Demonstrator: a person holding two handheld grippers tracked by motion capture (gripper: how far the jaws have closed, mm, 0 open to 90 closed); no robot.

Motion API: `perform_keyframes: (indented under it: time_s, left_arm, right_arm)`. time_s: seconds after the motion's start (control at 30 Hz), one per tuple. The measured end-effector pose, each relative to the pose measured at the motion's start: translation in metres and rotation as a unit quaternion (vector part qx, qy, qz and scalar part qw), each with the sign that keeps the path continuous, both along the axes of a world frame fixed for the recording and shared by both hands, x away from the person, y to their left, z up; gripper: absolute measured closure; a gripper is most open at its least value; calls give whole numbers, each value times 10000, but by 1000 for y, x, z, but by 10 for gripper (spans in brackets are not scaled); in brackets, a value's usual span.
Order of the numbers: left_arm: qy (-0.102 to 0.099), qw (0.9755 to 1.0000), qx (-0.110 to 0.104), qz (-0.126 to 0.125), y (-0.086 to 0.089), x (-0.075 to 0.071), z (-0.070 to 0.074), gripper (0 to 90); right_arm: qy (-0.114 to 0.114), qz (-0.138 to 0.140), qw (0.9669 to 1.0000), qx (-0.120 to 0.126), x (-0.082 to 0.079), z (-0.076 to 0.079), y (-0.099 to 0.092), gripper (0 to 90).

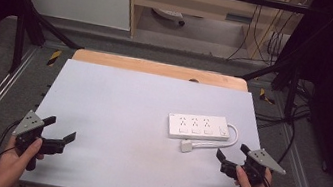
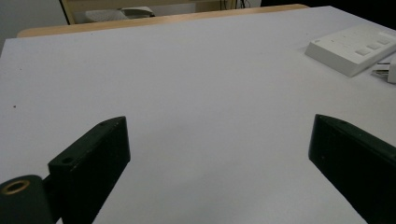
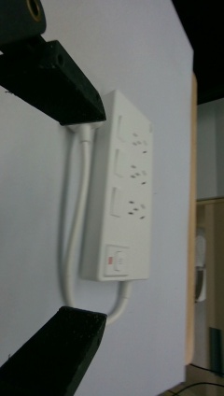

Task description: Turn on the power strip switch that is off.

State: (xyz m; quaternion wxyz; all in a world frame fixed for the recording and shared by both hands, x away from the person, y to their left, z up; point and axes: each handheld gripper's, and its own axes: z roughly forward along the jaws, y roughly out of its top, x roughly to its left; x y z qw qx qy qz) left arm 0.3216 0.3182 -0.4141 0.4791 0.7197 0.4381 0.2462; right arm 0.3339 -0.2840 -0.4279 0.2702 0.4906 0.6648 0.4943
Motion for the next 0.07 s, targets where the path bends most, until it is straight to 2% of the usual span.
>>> perform_keyframes:
  time_s: [0.07]
  left_arm:
    - [-3,10000,16,-9,-1,0,0,53]
  right_arm:
    - [325,-95,9993,-178,-1,-9,-2,47]
